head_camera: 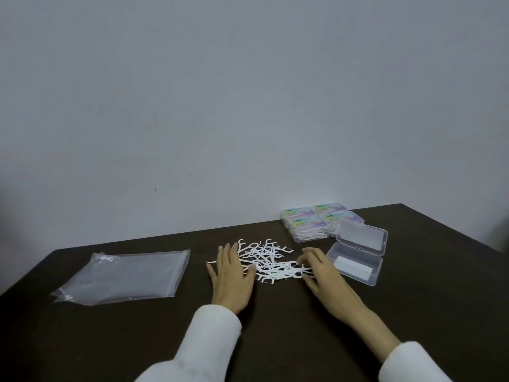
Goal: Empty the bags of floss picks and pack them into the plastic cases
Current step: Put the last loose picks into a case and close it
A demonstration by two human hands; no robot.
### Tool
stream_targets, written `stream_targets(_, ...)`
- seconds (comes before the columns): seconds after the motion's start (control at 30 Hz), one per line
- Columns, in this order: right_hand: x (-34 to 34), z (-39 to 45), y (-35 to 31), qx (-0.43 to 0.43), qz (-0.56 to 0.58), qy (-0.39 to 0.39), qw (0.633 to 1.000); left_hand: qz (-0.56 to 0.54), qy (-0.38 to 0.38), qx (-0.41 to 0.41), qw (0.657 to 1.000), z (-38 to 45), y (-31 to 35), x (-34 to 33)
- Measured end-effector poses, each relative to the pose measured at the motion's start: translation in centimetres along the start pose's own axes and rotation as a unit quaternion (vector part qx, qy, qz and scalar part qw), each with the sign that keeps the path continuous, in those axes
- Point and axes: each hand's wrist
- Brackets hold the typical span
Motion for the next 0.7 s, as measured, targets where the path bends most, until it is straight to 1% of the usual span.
stream_targets(0.07,-0.5,1.0,-0.1,-0.026,0.048,-0.035,0.998,-0.038,-0.026,0.006,0.999,0.6,-0.3,0.0)
stream_targets(0.17,-1.2,2.3,-0.2,-0.04,0.084,-0.082,0.992,-0.096,-0.037,-0.017,0.995,1.5,-0.6,0.0)
stream_targets(0.27,-1.7,3.8,-0.4,-0.051,0.139,-0.085,0.985,-0.176,-0.048,-0.016,0.983,2.7,-0.7,0.1)
stream_targets(0.3,-1.9,4.3,-0.4,-0.054,0.146,-0.085,0.984,-0.187,-0.055,-0.013,0.981,3.0,-0.7,0.1)
stream_targets(0.4,-2.4,5.6,-0.7,-0.039,0.107,-0.11,0.987,-0.155,-0.079,-0.012,0.985,4.4,-1.0,-0.1)
stream_targets(0.5,-2.7,6.6,-1.0,-0.018,0.045,-0.145,0.988,-0.074,-0.11,-0.018,0.991,5.5,-1.1,-0.7)
stream_targets(0.57,-2.7,6.9,-1.2,-0.014,0.033,-0.153,0.988,-0.035,-0.128,-0.029,0.991,5.7,-1.1,-1.1)
stream_targets(0.63,-2.4,6.8,-1.3,-0.021,0.057,-0.148,0.987,-0.044,-0.136,-0.039,0.989,5.7,-1.1,-1.2)
stream_targets(0.7,-2.1,6.5,-1.3,-0.022,0.08,-0.131,0.988,-0.088,-0.134,-0.039,0.986,5.5,-1.1,-1.1)
Point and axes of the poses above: each hand's wrist, its own z-axis towards the middle knuckle, its own x-axis out of the back of the hand, y = z × x, and after that the axes turned 11 degrees about -z, right-handed
